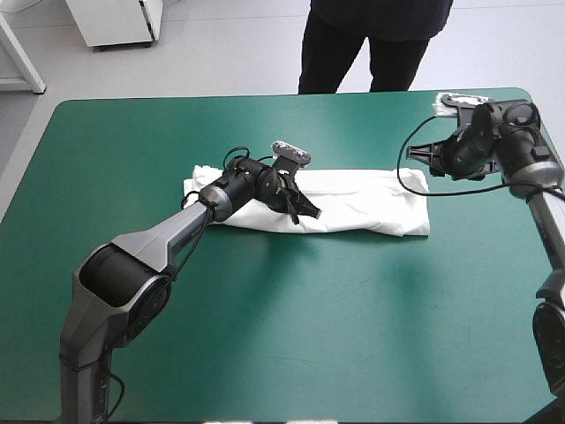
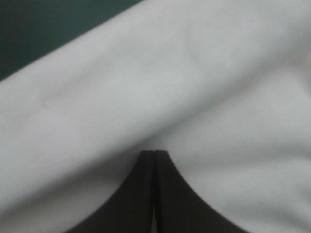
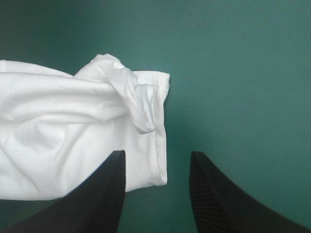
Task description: Fold the cloth
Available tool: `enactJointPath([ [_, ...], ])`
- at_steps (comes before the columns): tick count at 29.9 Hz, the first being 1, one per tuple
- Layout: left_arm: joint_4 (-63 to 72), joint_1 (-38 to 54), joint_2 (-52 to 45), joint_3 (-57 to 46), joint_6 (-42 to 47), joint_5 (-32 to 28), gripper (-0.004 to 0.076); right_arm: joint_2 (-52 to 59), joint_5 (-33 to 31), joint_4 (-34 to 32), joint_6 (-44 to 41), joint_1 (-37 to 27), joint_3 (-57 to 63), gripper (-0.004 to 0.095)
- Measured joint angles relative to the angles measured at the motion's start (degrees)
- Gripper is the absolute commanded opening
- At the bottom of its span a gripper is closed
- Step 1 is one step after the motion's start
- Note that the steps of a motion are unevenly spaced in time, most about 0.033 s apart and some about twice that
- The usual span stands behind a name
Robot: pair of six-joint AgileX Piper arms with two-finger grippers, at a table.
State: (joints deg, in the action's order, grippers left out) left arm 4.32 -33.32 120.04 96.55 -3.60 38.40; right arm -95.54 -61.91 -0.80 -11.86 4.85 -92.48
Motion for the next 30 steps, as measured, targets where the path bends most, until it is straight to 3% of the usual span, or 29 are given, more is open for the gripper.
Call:
enactJointPath([
  [9, 0.4, 0.0, 0.51, 0.35, -0.63, -0.42, -0.0022, 0.0, 0.0, 14.86, 10.76, -7.72, 0.0, 0.0416],
  [13, 0.81, 0.0, 0.51, 0.35, -0.8, -0.42, -0.0022, -1.28, -1.01, 21.72, 16.55, -11.5, 0.48, 0.0584],
  [16, 0.81, 0.0, 0.51, 0.35, -0.82, -0.42, -0.0022, -4.6, -3.26, 26.22, 19.62, -13.59, 0.86, 0.0647],
  [30, 0.99, 0.0, 0.57, 0.35, -1.03, -0.44, -0.0022, -13.91, -2.21, 27.87, 21.9, -13.03, 1.02, 0.0578],
])
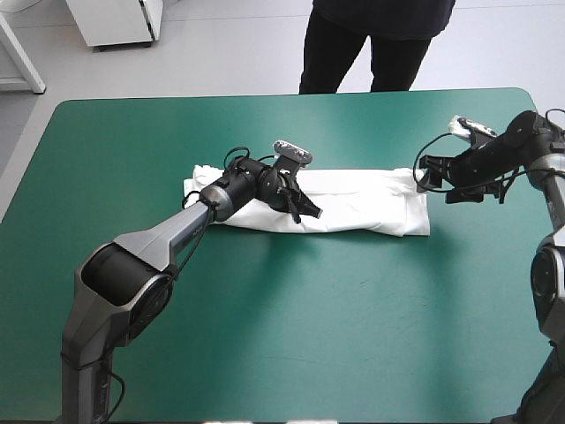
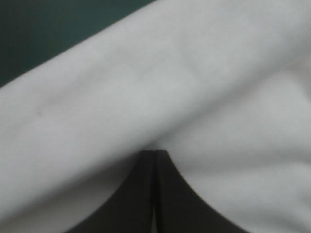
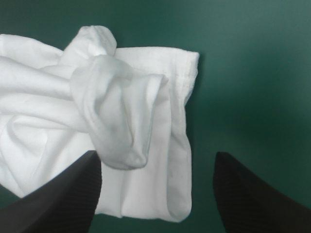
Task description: Fold the cloth
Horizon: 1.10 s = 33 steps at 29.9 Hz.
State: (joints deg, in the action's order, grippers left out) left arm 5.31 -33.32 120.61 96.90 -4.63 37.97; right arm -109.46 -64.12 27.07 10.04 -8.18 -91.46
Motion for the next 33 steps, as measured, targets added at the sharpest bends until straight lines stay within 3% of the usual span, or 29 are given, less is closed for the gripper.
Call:
enactJointPath([
  [19, 0.05, 0.0, 0.0, 0.0, -0.22, 0.06, -0.0022, -6.5, 3.48, -2.76, -0.47, 3.89, -0.17, 0.0539],
  [25, 0.11, 0.0, 0.0, 0.0, -0.22, 0.0, -0.0022, -7.54, 3.01, -3.87, -0.9, 5.84, -1.03, 0.0276],
  [29, 0.11, 0.0, 0.0, 0.0, -0.22, 0.0, -0.0022, -8.11, 3.39, -4.01, -1.25, 8.5, -1.21, -0.0006],
  [33, 0.11, 0.0, 0.0, 0.0, -0.22, 0.0, -0.0022, -8.28, 3.53, -4.45, -2.26, 9.33, -1.21, -0.0014],
])
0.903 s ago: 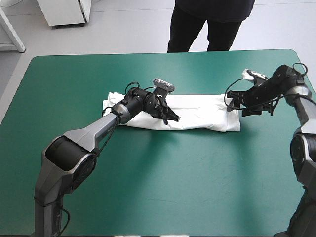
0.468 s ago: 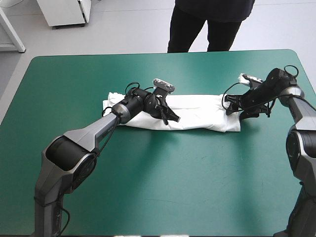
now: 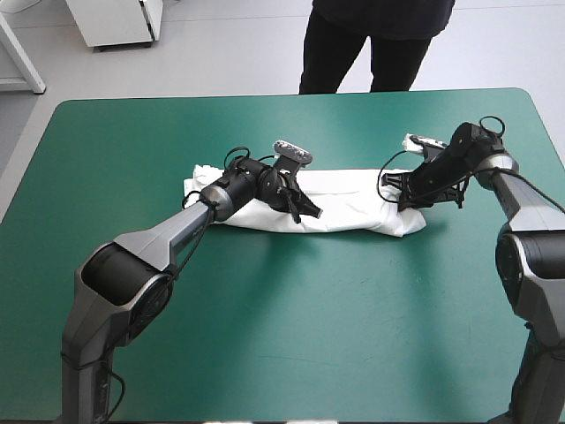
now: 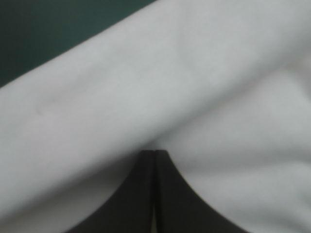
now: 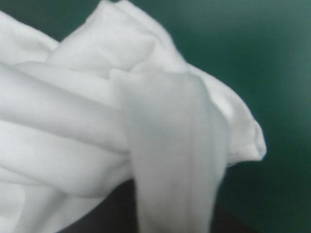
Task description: Fold the cloth
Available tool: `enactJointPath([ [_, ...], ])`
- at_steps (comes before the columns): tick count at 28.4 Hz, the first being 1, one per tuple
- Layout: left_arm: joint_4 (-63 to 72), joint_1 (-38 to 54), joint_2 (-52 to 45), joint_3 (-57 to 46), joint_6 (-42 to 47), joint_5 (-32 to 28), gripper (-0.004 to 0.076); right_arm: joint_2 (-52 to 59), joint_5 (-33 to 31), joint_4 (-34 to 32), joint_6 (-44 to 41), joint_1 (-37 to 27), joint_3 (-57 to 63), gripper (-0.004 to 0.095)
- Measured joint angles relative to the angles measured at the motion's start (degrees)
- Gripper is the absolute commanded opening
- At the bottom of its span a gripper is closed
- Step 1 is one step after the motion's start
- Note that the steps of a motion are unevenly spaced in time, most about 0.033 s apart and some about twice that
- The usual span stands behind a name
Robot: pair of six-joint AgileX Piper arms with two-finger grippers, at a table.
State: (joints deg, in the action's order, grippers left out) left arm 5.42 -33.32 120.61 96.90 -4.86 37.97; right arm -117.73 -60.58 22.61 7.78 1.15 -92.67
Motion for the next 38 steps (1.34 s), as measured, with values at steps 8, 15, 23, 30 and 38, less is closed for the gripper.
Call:
enactJointPath([
  [8, 0.05, 0.0, 0.0, 0.0, 0.0, 0.05, -0.0022, 1.77, 0.13, -0.39, -0.49, 0.53, 0.83, -0.0014],
  [15, 0.05, 0.0, 0.0, 0.0, 0.0, 0.05, -0.0022, 9.98, -0.65, 2.16, 0.44, 0.95, 0.85, -0.0014],
  [23, 0.11, 0.0, 0.0, 0.0, 0.0, 0.0, -0.0022, 14.87, -2.66, 9.6, 2.05, 1.31, -3.84, -0.0014],
  [30, 0.11, 0.0, 0.0, 0.0, 0.0, -0.05, -0.0022, 15.99, -3.92, 10.8, 2.44, 5.34, -11.19, -0.0014],
  [38, 0.11, 0.12, -2.83, -0.72, 2.2, 3.01, -0.0022, 15.98, -4.41, 11.09, 2.61, 6.79, -12.16, -0.0014],
])
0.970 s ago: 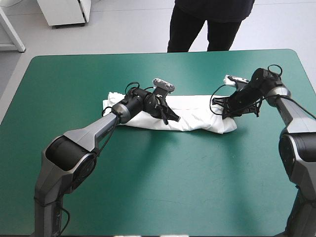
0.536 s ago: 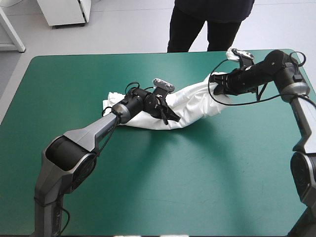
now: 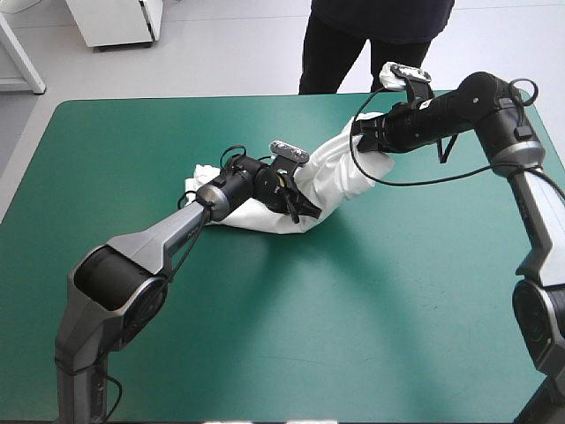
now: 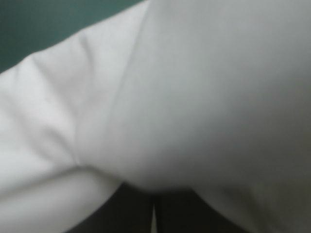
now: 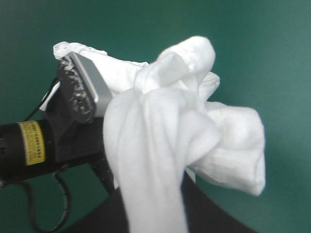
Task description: Fold the cloth
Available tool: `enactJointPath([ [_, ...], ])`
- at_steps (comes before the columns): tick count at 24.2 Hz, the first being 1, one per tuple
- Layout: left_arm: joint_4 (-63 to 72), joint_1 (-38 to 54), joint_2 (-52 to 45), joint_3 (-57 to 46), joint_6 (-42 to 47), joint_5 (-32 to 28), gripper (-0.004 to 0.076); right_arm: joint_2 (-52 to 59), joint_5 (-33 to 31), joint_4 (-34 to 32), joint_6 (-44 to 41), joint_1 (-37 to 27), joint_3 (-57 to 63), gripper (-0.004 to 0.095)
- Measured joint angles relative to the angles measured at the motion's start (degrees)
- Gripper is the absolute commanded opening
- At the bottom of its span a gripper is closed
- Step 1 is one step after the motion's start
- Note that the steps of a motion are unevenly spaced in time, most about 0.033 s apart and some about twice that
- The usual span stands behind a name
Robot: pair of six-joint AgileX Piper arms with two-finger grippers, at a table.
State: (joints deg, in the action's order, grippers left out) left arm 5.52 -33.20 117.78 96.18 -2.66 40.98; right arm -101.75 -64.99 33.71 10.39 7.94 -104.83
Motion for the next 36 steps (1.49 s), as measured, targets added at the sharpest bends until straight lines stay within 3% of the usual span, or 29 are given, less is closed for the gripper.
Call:
enactJointPath([
  [3, -1.15, 0.69, -7.86, -5.5, 0.73, 3.46, -0.0022, 0.0, 0.05, 0.0, 0.05, 0.0, 0.0, -0.0014],
  [7, -2.57, 1.43, -27.39, -23.59, 5.64, 9.23, -0.0022, 0.0, 1.65, 0.05, 0.26, 1.1, -0.05, -0.0014],
  [10, -4.4, 1.38, -40.37, -29.48, 10.0, 13.62, -0.0022, 0.0, 4.72, 0.1, 1.1, 5.09, -0.05, -0.0014],
  [13, -8.97, 1.38, -50.05, -30.87, 13.53, 21.79, -0.0022, -0.38, 9.02, 0.44, 1.36, 10.94, -0.23, -0.0014],
  [19, -12.3, 1.38, -56.93, -31.25, 15.4, 29.49, -0.0022, -3.84, 13.79, 0.56, 1.36, 17.77, -3.74, -0.0014],
  [33, -8.33, 4.68, -62.45, -31.33, 15.54, 30.99, -0.0022, -27.36, 15.35, 0.7, -3.65, 25.59, -26.25, -0.001],
  [36, -7.33, 4.68, -62.64, -31.33, 15.54, 31.0, -0.0022, -31.62, 15.45, 2.12, -3.94, 25.93, -29.15, 0.0064],
])
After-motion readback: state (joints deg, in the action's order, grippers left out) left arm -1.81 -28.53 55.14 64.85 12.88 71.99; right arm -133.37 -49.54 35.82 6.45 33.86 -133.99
